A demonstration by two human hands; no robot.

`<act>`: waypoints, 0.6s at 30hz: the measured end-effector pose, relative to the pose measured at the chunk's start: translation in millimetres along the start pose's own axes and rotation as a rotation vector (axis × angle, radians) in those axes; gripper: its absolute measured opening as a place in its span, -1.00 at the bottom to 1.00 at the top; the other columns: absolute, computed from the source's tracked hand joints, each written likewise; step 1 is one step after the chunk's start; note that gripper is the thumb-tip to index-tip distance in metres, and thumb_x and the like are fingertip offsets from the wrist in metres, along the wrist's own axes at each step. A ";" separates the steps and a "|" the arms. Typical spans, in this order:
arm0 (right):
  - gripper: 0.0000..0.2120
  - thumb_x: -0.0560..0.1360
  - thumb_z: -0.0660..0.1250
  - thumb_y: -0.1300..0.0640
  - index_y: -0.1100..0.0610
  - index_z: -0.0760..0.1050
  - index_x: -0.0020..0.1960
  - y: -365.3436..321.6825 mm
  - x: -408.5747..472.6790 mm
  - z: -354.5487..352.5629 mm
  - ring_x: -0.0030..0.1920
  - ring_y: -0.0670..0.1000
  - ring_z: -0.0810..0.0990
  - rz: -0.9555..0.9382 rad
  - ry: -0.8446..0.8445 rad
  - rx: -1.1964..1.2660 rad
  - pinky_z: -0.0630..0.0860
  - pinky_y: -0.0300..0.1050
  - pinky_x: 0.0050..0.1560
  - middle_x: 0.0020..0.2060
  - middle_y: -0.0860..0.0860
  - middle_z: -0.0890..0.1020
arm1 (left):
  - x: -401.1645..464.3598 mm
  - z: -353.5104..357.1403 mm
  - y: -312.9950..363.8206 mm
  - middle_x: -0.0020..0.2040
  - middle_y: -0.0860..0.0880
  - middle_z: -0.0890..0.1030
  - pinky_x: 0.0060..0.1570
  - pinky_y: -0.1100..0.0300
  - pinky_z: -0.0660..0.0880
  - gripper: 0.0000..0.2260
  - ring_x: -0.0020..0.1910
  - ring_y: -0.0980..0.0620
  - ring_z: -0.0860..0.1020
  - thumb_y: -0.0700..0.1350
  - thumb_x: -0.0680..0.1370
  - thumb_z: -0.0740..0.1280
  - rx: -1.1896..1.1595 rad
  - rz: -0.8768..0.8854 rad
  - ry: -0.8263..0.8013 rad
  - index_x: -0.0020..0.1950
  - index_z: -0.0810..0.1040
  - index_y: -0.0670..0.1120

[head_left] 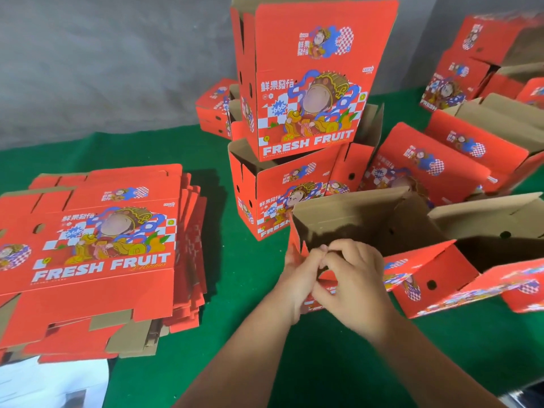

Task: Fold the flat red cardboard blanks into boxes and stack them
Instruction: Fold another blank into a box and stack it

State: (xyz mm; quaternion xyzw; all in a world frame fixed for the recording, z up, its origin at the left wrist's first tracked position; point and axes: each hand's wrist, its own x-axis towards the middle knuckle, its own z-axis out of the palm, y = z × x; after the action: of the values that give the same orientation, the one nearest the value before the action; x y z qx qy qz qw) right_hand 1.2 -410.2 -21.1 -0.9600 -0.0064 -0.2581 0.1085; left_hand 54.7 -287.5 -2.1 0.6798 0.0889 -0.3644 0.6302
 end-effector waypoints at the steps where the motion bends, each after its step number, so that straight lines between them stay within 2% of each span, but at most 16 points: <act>1: -0.72 0.38 0.43 -0.11 0.05 0.62 -0.03 0.9 -7.3 2.1 0.18 0.17 0.52 0.015 0.032 0.046 0.32 0.15 0.29 0.13 0.02 0.55 | 1.7 1.6 1.0 0.17 -0.02 0.69 -0.03 -0.03 0.67 -0.58 0.03 -0.06 0.72 0.21 0.52 0.32 0.009 0.020 0.027 0.37 0.39 0.21; 3: -0.57 0.39 0.42 -0.12 0.03 0.60 0.20 1.8 -19.8 9.3 0.41 0.20 0.40 0.100 0.091 0.100 0.11 0.13 0.51 0.36 0.10 0.46 | 6.7 -2.1 3.1 0.10 -0.09 0.70 0.08 -0.12 0.67 -0.74 0.01 -0.12 0.72 0.04 0.63 0.21 0.003 0.058 0.137 0.29 0.52 0.06; 5: -0.34 0.39 0.40 -0.18 0.01 0.44 0.45 2.4 -24.5 13.8 0.59 0.21 0.18 0.223 0.115 0.151 -0.10 0.08 0.59 0.52 0.15 0.29 | 10.0 -10.3 2.3 0.05 -0.09 0.68 0.13 -0.15 0.66 -0.79 -0.03 -0.13 0.70 -0.03 0.70 0.11 -0.016 0.051 0.192 0.22 0.51 0.02; 7: -0.17 0.39 0.40 -0.24 0.04 0.30 0.57 4.1 -22.7 16.0 0.64 0.24 0.01 0.263 0.166 0.185 -0.14 0.08 0.60 0.60 0.21 0.14 | 7.4 -16.0 2.1 0.12 -0.10 0.66 0.13 -0.11 0.66 -0.75 0.00 -0.17 0.70 -0.07 0.73 0.05 -0.004 0.042 0.145 0.32 0.45 0.02; 9: -0.07 0.38 0.42 -0.28 0.13 0.24 0.60 10.5 -21.9 22.5 0.64 0.22 -0.06 0.329 0.275 0.230 -0.10 0.06 0.61 0.61 0.28 0.06 | 4.5 -22.2 1.4 0.22 -0.12 0.63 0.17 -0.11 0.65 -0.74 0.03 -0.20 0.70 -0.10 0.74 0.02 -0.003 0.051 0.143 0.34 0.42 0.06; 10: -0.01 0.35 0.42 -0.30 0.15 0.19 0.62 14.4 -24.5 25.6 0.64 0.16 -0.09 0.469 0.326 0.307 -0.09 0.03 0.60 0.62 0.25 0.01 | 3.2 -26.1 1.0 0.24 -0.11 0.61 0.16 -0.09 0.65 -0.76 0.00 -0.18 0.69 -0.10 0.74 0.02 -0.020 0.063 0.161 0.31 0.41 0.10; 12: 0.06 0.30 0.42 -0.32 0.07 0.11 0.64 24.5 -30.4 28.2 0.62 0.08 0.01 0.966 0.414 0.595 0.04 0.04 0.58 0.61 0.16 0.05 | 1.4 -36.3 -2.3 0.26 -0.11 0.63 -0.01 0.08 0.67 -0.79 -0.09 -0.08 0.66 -0.08 0.75 0.05 -0.035 0.088 0.188 0.24 0.46 0.09; 14: -0.11 0.39 0.46 -0.17 0.06 0.18 0.60 47.6 -47.0 33.0 0.49 0.27 0.29 1.464 0.441 0.898 0.33 0.22 0.46 0.47 0.17 0.31 | 0.7 -39.2 -7.9 0.23 -0.13 0.68 -0.19 0.26 0.59 -0.83 -0.11 0.04 0.66 -0.11 0.71 0.17 -0.022 0.128 0.184 0.22 0.53 0.03; 15: -0.22 0.47 0.45 -0.08 0.11 0.22 0.58 61.8 -56.3 33.4 0.44 0.33 0.37 1.637 0.409 1.042 0.40 0.27 0.40 0.42 0.19 0.39 | 0.9 -36.3 -11.5 0.23 -0.12 0.68 -0.20 0.30 0.56 -0.81 -0.10 0.10 0.68 -0.13 0.68 0.25 -0.027 0.162 0.166 0.28 0.53 0.02; 16: -0.28 0.54 0.38 -0.08 0.13 0.21 0.59 79.7 -66.3 38.7 0.45 0.36 0.37 1.781 0.405 1.200 0.39 0.28 0.40 0.46 0.22 0.37 | 1.1 -30.2 -14.5 0.26 -0.08 0.67 -0.15 0.35 0.57 -0.71 -0.07 0.16 0.70 -0.12 0.66 0.31 -0.028 0.208 0.132 0.39 0.50 0.03; 17: -0.31 0.59 0.25 -0.14 0.10 0.16 0.63 93.6 -72.8 39.4 0.51 0.34 0.31 1.900 0.449 1.377 0.35 0.28 0.46 0.55 0.21 0.29 | 2.1 -22.6 -17.6 0.35 -0.04 0.63 -0.01 0.34 0.59 -0.57 0.02 0.18 0.70 -0.09 0.66 0.35 -0.040 0.243 0.097 0.52 0.39 0.06; 18: -0.30 0.62 0.13 -0.22 0.06 0.09 0.66 106.9 -77.4 39.3 0.57 0.28 0.25 1.999 0.557 1.541 0.28 0.27 0.51 0.61 0.17 0.20 | 6.1 -14.8 -20.1 0.45 -0.02 0.56 0.20 0.23 0.59 -0.44 0.17 0.14 0.68 -0.05 0.66 0.37 -0.057 0.245 0.075 0.62 0.25 0.12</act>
State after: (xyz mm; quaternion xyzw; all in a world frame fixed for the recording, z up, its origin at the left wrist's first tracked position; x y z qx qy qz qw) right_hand -39.2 -502.9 -114.7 -0.1532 0.5866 -0.1856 0.7733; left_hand 53.1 -272.1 -22.6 0.6805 0.0390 -0.2561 0.6854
